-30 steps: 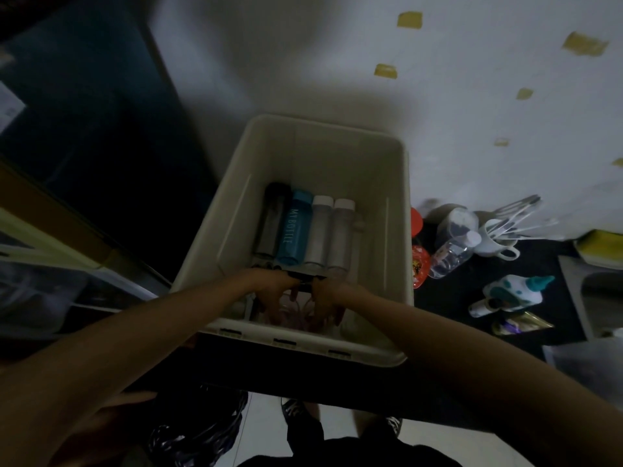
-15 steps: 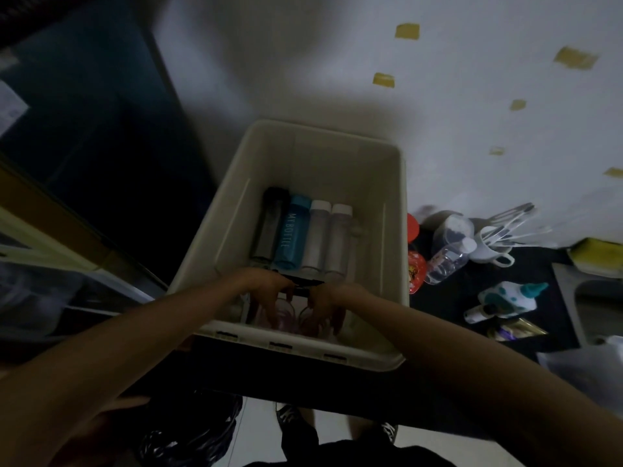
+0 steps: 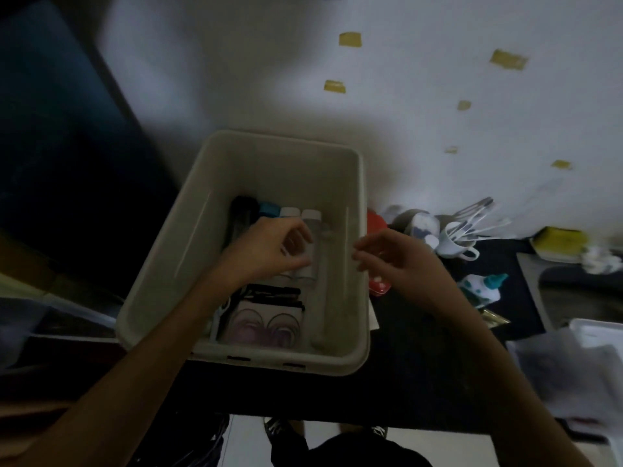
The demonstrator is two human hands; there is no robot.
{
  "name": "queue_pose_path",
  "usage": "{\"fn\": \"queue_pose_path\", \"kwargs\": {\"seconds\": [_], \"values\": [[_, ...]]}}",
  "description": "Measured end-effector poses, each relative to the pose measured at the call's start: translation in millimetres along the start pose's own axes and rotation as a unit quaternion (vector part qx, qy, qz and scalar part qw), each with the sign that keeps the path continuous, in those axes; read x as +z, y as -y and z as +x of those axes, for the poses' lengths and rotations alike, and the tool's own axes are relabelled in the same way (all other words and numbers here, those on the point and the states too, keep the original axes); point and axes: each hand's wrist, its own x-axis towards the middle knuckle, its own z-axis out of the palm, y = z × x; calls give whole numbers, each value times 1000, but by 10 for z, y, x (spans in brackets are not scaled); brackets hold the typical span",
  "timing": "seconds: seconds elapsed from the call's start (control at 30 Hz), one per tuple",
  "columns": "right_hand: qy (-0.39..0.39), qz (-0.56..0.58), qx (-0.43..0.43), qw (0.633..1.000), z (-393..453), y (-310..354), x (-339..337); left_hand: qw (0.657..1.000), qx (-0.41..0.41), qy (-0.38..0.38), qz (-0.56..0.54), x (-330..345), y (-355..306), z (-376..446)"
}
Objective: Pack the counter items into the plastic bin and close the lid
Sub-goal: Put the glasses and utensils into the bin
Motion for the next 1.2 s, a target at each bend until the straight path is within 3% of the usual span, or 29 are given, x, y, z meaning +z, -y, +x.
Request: {"fn": "queue_pose_path", "kwargs": {"seconds": [0.2, 0.43, 0.53, 0.63, 0.8, 1.0, 1.2], "values": [[-117, -1, 67, 991, -262, -733, -753, 997, 64, -15, -31, 374, -722, 437], [-196, -79, 159, 964, -257, -1834, -1870, 996, 82, 36, 9, 1122, -1405, 1328], [-184, -116, 203, 955, -134, -2363, -2247, 996, 56, 52, 44, 1524, -1605, 1886], [-113, -117, 254, 953, 58, -2830, -2412, 990, 9, 75, 123, 1986, -1755, 2473], [2, 52, 363, 930, 434, -3441, -2270, 980, -42, 104, 166, 2723, -1741, 3142], [-5, 173, 341, 924, 688, -3791, -2038, 970, -74, 120, 197, 3231, -1398, 3455], [39, 175, 312, 933, 758, -3847, -1985, 973, -41, 104, 200, 3461, -1296, 3513]]}}
